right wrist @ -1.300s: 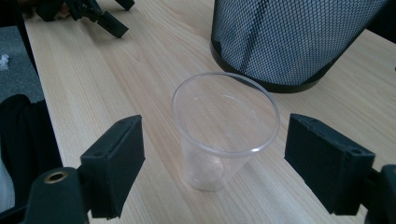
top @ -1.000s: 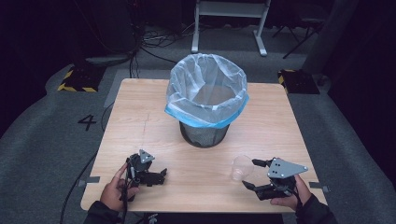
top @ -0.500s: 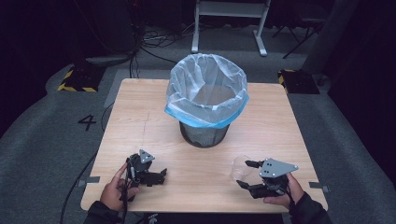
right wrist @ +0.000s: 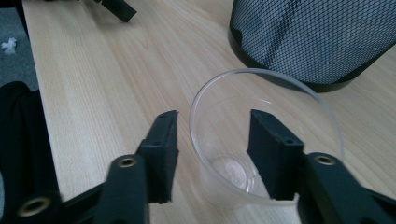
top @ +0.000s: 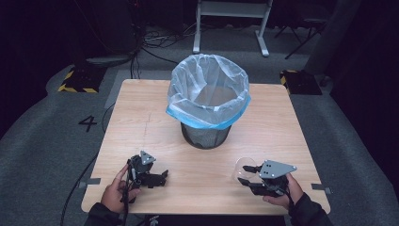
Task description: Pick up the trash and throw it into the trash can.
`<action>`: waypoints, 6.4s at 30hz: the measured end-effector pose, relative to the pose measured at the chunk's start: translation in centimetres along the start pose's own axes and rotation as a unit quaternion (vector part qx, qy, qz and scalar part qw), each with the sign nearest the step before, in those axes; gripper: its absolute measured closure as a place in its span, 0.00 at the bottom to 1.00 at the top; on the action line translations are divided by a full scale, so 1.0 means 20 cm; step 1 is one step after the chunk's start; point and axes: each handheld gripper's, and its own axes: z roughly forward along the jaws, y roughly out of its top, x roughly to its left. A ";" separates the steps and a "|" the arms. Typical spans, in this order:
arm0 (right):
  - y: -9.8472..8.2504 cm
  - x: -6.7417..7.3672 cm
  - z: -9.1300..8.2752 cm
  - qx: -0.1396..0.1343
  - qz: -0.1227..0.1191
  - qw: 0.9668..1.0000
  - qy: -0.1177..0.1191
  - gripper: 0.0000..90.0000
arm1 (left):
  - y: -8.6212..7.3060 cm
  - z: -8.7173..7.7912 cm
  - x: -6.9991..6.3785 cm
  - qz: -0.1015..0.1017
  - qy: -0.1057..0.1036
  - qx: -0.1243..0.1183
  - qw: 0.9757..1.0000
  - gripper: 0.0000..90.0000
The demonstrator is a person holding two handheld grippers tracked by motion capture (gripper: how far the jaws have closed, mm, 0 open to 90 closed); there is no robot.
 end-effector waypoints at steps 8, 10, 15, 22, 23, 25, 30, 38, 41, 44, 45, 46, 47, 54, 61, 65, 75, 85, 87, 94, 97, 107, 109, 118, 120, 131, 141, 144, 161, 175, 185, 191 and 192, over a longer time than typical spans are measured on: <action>-0.01 0.00 0.03 0.027 -0.014 1.000 0.000 0.88 | 0.00 0.00 0.00 0.000 0.000 0.000 1.000 0.00; -0.02 0.00 0.01 0.016 -0.006 1.000 0.001 0.91 | 0.00 0.00 0.00 0.000 0.000 0.000 1.000 0.00; -0.02 -0.02 -0.02 -0.004 0.000 1.000 -0.009 0.94 | 0.00 0.00 0.00 0.000 0.000 0.000 1.000 0.00; -0.02 -0.03 -0.06 -0.032 0.016 0.999 -0.024 0.94 | 0.00 0.00 0.00 0.000 0.000 0.000 1.000 0.00; -0.02 -0.04 -0.09 -0.047 0.025 0.998 -0.029 0.94 | 0.00 0.00 0.00 0.000 0.000 0.000 1.000 0.00; -0.02 -0.05 -0.11 -0.063 0.023 0.997 -0.034 0.94 | 0.00 0.00 0.00 0.000 0.000 0.000 1.000 0.00; 0.01 -0.06 -0.17 -0.086 0.027 0.995 -0.051 0.94 | 0.00 0.00 0.00 0.000 0.000 0.000 1.000 0.00; 0.06 -0.08 -0.24 -0.112 0.018 0.991 -0.065 0.94 | 0.00 0.00 0.00 0.000 0.000 0.000 1.000 0.00; 0.08 -0.09 -0.25 -0.120 0.014 0.990 -0.071 0.94 | 0.00 0.00 0.00 0.000 0.000 0.000 1.000 0.00; 0.09 -0.10 -0.27 -0.125 0.012 0.989 -0.071 0.95 | 0.00 0.00 0.00 0.000 0.000 0.000 1.000 0.00; 0.09 -0.10 -0.27 -0.126 0.008 0.989 -0.074 0.95 | 0.00 0.00 0.00 0.000 0.000 0.000 1.000 0.00; 0.10 -0.10 -0.27 -0.127 0.007 0.989 -0.074 0.95 | 0.00 0.00 0.00 0.000 0.000 0.000 1.000 0.00; 0.11 -0.10 -0.28 -0.128 0.006 0.989 -0.076 0.95 | 0.00 0.00 0.00 0.000 0.000 0.000 1.000 0.00; 0.14 -0.11 -0.27 -0.138 0.002 0.987 -0.078 0.95 | 0.00 0.00 0.00 0.000 0.000 0.000 1.000 0.00; 0.21 -0.13 -0.27 -0.156 -0.002 0.984 -0.085 0.95 | 0.00 0.00 0.00 0.000 0.000 0.000 1.000 0.00; 0.25 -0.14 -0.29 -0.169 -0.006 0.982 -0.089 0.96 | 0.00 0.00 0.00 0.000 0.000 0.000 1.000 0.00; 0.30 -0.16 -0.35 -0.194 -0.010 0.975 -0.107 0.96 | 0.00 0.00 0.00 0.000 0.000 0.000 1.000 0.00; 0.37 -0.18 -0.42 -0.220 -0.014 0.966 -0.134 0.96 | 0.00 0.00 0.00 0.000 0.000 0.000 1.000 0.00; 0.39 -0.19 -0.45 -0.231 -0.014 0.963 -0.141 0.96 | 0.00 0.00 0.00 0.000 0.000 0.000 1.000 0.00; 0.45 -0.21 -0.49 -0.245 -0.021 0.956 -0.158 0.96 | 0.00 0.00 0.00 0.000 0.000 0.000 1.000 0.00; 0.46 -0.22 -0.49 -0.250 -0.020 0.954 -0.162 0.96 | 0.00 0.00 0.00 0.000 0.000 0.000 1.000 0.00; 0.54 -0.26 -0.52 -0.265 -0.026 0.946 -0.185 0.96 | 0.00 0.00 0.00 0.000 0.000 0.000 1.000 0.00; 0.55 -0.27 -0.51 -0.269 -0.025 0.945 -0.187 0.96 | 0.00 0.00 0.00 0.000 0.000 0.000 1.000 0.00; 0.58 -0.28 -0.51 -0.286 -0.013 0.938 -0.194 0.97 | 0.00 0.00 0.00 0.000 0.000 0.000 1.000 0.00; 0.60 -0.28 -0.52 -0.291 -0.016 0.936 -0.196 0.97 | 0.00 0.00 0.00 0.000 0.000 0.000 1.000 0.00; 0.72 -0.26 -0.47 -0.311 -0.028 0.931 -0.187 0.97 | 0.00 0.00 0.00 0.000 0.000 0.000 1.000 0.00; 0.81 -0.24 -0.36 -0.316 -0.037 0.933 -0.170 0.97 | 0.00 0.00 0.00 0.000 0.000 0.000 1.000 0.00; 0.84 -0.23 -0.30 -0.309 -0.040 0.936 -0.166 0.97 | 0.00 0.00 0.00 0.000 0.000 0.000 1.000 0.00; 0.89 -0.26 -0.11 -0.285 -0.031 0.948 -0.139 0.96 | 0.00 0.00 0.00 0.000 0.000 0.000 1.000 0.00; 0.88 -0.30 -0.02 -0.255 -0.012 0.959 -0.125 0.85 | 0.00 0.00 0.00 0.000 0.000 0.000 1.000 0.00; 0.89 -0.30 -0.03 -0.248 -0.009 0.958 -0.140 0.65 | 0.00 0.00 0.00 0.000 0.000 0.000 1.000 0.00; 0.90 -0.30 -0.02 -0.247 -0.007 0.959 -0.140 0.56 | 0.00 0.00 0.00 0.000 0.000 0.000 1.000 0.00; 0.90 -0.30 -0.02 -0.247 -0.007 0.959 -0.140 0.56 | 0.00 0.00 0.00 0.000 0.000 0.000 1.000 0.00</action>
